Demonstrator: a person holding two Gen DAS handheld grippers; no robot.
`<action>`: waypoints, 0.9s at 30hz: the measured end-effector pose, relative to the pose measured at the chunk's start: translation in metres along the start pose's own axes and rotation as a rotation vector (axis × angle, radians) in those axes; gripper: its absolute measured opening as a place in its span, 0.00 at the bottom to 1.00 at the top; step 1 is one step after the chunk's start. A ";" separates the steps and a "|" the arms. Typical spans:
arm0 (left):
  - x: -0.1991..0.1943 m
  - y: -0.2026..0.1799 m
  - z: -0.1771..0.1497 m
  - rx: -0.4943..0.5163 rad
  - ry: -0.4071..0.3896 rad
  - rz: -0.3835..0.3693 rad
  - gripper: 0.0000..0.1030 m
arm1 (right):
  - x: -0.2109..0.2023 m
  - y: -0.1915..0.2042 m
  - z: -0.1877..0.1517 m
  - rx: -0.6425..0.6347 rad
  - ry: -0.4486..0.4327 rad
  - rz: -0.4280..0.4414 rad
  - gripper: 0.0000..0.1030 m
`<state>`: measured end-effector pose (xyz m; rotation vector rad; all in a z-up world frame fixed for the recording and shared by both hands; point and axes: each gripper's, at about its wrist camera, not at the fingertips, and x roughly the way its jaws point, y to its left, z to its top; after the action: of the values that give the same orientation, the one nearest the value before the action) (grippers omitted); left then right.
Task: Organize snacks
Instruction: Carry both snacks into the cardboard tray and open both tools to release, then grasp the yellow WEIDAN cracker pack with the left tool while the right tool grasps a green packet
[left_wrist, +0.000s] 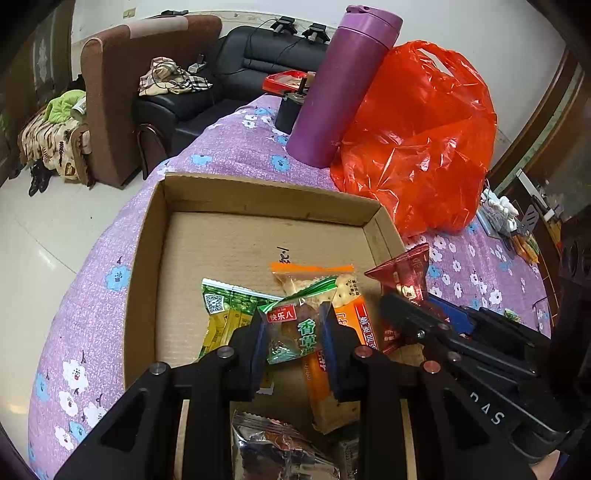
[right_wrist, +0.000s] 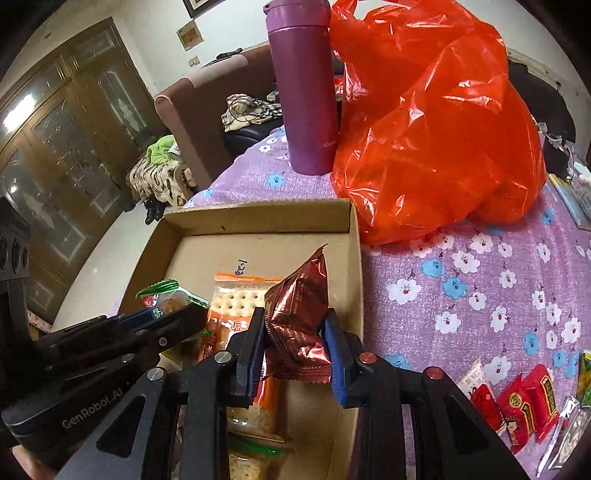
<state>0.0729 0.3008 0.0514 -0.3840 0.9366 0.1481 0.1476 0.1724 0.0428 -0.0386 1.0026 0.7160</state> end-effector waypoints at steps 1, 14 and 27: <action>0.000 0.000 0.000 -0.001 0.000 -0.001 0.25 | 0.000 0.000 -0.001 -0.002 0.001 0.002 0.33; -0.011 -0.004 0.000 0.005 -0.029 0.001 0.38 | -0.037 -0.013 -0.005 0.051 -0.064 0.090 0.49; -0.063 -0.040 -0.030 0.075 -0.121 -0.078 0.44 | -0.121 -0.055 -0.069 0.107 -0.172 0.176 0.65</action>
<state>0.0247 0.2546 0.0966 -0.3381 0.8045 0.0640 0.0860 0.0417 0.0833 0.2039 0.8850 0.8108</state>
